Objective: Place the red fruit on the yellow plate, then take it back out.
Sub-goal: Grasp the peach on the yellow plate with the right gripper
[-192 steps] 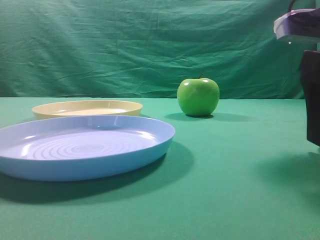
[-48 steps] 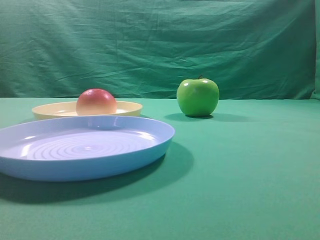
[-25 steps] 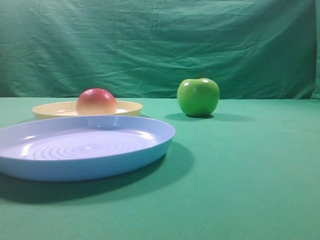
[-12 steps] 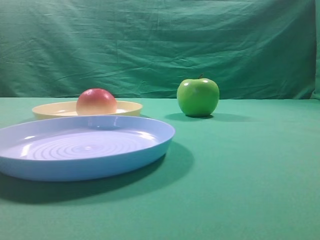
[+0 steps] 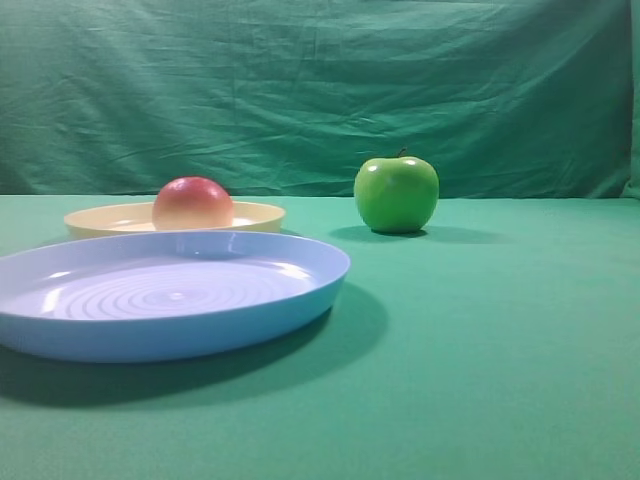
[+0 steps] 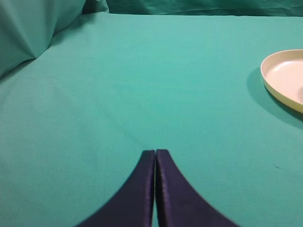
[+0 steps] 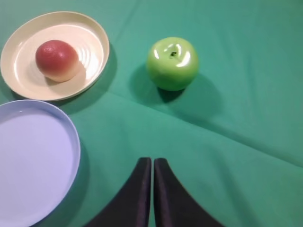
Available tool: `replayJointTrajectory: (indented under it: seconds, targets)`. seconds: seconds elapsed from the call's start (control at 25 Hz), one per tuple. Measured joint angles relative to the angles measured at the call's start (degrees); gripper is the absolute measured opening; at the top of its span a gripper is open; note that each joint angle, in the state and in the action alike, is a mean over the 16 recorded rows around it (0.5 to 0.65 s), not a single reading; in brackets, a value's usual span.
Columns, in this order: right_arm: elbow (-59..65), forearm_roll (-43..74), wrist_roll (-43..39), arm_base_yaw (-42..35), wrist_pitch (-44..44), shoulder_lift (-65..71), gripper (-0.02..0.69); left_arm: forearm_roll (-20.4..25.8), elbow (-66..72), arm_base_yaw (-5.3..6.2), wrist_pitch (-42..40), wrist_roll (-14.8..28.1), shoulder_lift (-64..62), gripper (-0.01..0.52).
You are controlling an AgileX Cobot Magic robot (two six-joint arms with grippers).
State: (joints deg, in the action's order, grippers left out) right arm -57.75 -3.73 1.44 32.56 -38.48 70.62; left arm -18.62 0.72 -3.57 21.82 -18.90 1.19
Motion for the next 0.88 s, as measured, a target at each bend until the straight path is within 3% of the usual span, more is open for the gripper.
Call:
replayJointTrajectory:
  seconds: [0.6,0.88]
  targets:
    - [-6.89,-35.58,32.54,1.41,8.95,20.28,0.0,0.0,0.0,0.0,0.0,0.0,0.0,0.0]
    - [-15.73,-38.84,41.34,2.22,6.26,27.25,0.0,0.0,0.0,0.0,0.0,0.0,0.0,0.0]
